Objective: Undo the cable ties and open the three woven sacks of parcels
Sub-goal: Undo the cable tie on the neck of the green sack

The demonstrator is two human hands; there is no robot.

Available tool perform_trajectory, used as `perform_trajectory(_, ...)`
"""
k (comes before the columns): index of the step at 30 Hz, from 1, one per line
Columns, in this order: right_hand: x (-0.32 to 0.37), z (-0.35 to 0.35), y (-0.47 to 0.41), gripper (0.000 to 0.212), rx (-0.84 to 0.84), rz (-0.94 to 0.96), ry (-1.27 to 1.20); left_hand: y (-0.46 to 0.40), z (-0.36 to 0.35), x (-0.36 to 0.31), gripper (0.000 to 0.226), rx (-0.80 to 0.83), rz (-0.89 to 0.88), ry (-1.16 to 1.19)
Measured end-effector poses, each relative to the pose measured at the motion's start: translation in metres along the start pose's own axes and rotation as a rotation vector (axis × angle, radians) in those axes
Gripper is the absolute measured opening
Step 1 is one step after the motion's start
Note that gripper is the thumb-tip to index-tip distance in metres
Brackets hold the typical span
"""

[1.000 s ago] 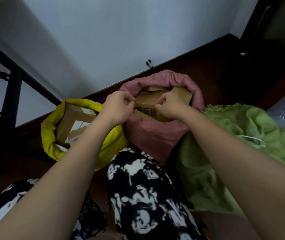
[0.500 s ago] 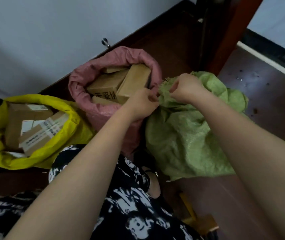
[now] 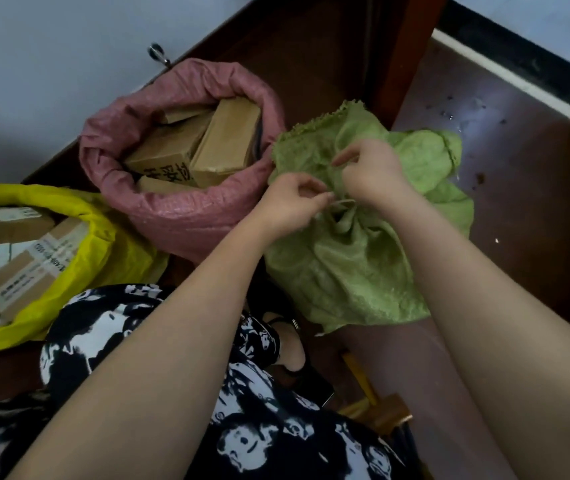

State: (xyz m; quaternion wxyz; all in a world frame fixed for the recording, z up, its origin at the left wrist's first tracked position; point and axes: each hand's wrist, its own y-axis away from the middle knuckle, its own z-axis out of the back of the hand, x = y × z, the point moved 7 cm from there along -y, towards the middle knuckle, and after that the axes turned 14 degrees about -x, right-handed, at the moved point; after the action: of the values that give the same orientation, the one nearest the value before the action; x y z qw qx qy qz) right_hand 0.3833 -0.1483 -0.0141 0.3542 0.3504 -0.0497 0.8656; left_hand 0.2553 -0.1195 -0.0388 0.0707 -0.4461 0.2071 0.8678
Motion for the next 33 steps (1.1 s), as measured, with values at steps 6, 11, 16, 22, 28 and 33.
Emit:
perform_trajectory(6, -0.004, -0.018, 0.007, 0.039, 0.073, -0.138, -0.269, 0.000, 0.002, 0.020, 0.050, -0.031, 0.201, 0.091)
perform_trajectory(11, -0.012, -0.021, 0.007, 0.039, 0.076, -0.162, -0.344, -0.002, -0.008, 0.021, 0.041, -0.063, 0.184, 0.092)
perform_trajectory(16, -0.024, -0.013, 0.007, 0.033, 0.038, -0.128, -0.395, -0.007, -0.015, 0.020, 0.017, -0.052, 0.147, 0.041)
perform_trajectory(22, -0.032, -0.002, 0.017, 0.014, 0.121, 0.135, -0.221, -0.019, -0.006, 0.023, 0.017, -0.153, 0.284, 0.085)
perform_trajectory(28, -0.029, -0.020, 0.027, 0.033, 0.129, 0.207, -0.287, -0.014, 0.014, 0.024, 0.014, -0.157, 0.399, 0.220)
perform_trajectory(33, -0.022, -0.023, 0.027, 0.030, 0.055, 0.228, -0.270, -0.013, 0.024, 0.007, 0.034, -0.109, 0.108, 0.217)
